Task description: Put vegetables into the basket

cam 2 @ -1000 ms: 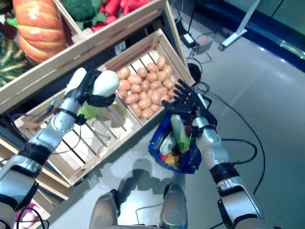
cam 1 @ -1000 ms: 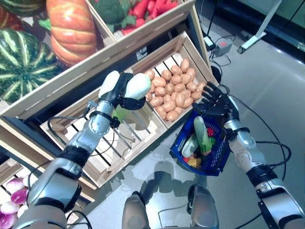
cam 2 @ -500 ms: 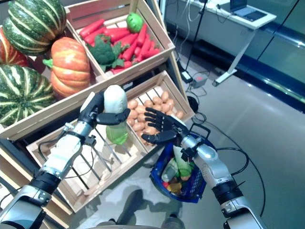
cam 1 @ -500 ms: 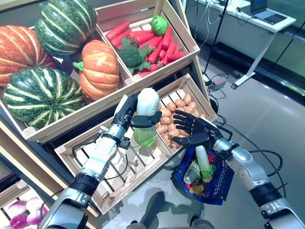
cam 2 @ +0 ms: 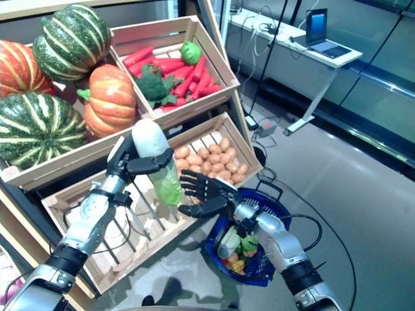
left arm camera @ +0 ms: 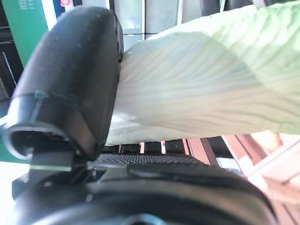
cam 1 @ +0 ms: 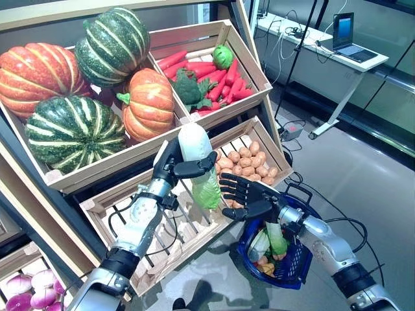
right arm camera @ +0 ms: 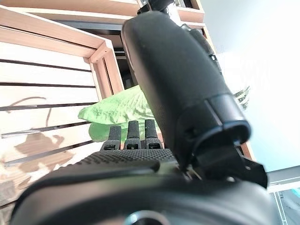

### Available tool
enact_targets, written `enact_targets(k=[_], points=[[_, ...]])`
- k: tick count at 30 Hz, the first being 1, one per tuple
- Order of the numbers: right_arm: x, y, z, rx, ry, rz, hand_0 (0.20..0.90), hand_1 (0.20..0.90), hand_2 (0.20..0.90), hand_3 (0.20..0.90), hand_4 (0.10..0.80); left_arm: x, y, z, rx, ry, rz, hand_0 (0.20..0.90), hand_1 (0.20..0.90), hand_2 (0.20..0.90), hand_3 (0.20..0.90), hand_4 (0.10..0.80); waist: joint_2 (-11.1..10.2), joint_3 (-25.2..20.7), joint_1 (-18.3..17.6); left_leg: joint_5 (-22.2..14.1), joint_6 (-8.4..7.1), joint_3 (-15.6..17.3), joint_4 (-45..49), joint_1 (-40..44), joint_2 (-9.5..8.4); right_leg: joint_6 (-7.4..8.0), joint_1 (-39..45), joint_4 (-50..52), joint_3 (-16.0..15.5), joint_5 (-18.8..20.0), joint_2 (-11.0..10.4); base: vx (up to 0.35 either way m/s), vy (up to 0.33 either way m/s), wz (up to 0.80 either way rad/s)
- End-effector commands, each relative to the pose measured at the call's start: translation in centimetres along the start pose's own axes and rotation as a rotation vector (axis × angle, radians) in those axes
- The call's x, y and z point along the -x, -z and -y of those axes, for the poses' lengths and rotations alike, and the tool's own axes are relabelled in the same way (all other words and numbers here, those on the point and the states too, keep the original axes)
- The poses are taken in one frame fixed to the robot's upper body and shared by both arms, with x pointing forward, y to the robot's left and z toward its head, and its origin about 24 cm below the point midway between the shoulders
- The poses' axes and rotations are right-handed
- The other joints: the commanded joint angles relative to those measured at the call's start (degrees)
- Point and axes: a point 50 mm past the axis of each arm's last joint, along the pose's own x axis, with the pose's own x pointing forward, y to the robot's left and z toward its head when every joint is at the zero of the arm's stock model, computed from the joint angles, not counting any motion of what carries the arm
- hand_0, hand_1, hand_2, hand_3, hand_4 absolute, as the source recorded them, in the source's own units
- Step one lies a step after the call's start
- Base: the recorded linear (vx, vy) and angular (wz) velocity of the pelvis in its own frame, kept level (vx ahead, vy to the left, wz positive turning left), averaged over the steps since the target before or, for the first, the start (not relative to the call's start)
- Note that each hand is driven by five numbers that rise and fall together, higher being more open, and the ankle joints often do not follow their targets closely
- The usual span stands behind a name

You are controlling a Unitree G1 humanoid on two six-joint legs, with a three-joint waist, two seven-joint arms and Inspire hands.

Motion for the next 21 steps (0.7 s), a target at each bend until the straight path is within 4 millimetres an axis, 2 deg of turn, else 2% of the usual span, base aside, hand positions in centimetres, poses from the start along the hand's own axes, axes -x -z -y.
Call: enact_targets(k=[1,9,17,21], points=[[-1.3,-3.8,-3.1,-0.001,-0.221,0.182,0.9,0.9,0.9,0.9,0.8,-2.5,-5.8,1.3,0.044,0.076,0.299,0.3,0.3,0.3,0.3,0.4,2.07,-4.52,-0.04,-3.37,1.08,1.09,0.08,0.79,-0.61,-3.8,-1.12,0.6,0.88,1.9,2.08,0.033,0.005,0.01],[-2.6,-4.0,-4.0,-0.029,-0.218,0.189,0.9,0.9,0.9,0.9,0.8,-2.7,-5.5,2.6,0.071,0.137,0.286,0.3,0.3,0.3,0.3,0.4,2.11,-4.61,0.42,-3.88,1.23,0.66,0.08,1.6,-0.84,-3.95,-0.17,0.44,1.16,1.6,2.25,0.032,0.005,0.02],[-3.1,-5.0,-2.5,0.157,0.051,0.194,0.9,0.9,0.9,0.9,0.8,-2.5,-4.8,3.7,0.091,0.146,0.278,0.3,0.3,0.3,0.3,0.4,2.02,-4.17,0.61,-4.23,1.24,0.13,0.08,2.29,-0.82,-4.06,0.47,0.33,1.61,1.44,2.41,0.004,0.0,0.0],[-3.8,-5.5,-2.7,0.174,0.124,0.205,0.9,0.9,0.9,0.9,0.8,-2.3,-4.6,4.8,0.163,0.159,0.298,0.3,0.3,0.3,0.3,0.4,2.0,-3.98,0.88,-4.44,1.32,-0.03,0.08,2.59,-0.86,-4.14,0.78,0.33,1.64,1.38,2.38,-0.001,-0.003,0.03]])
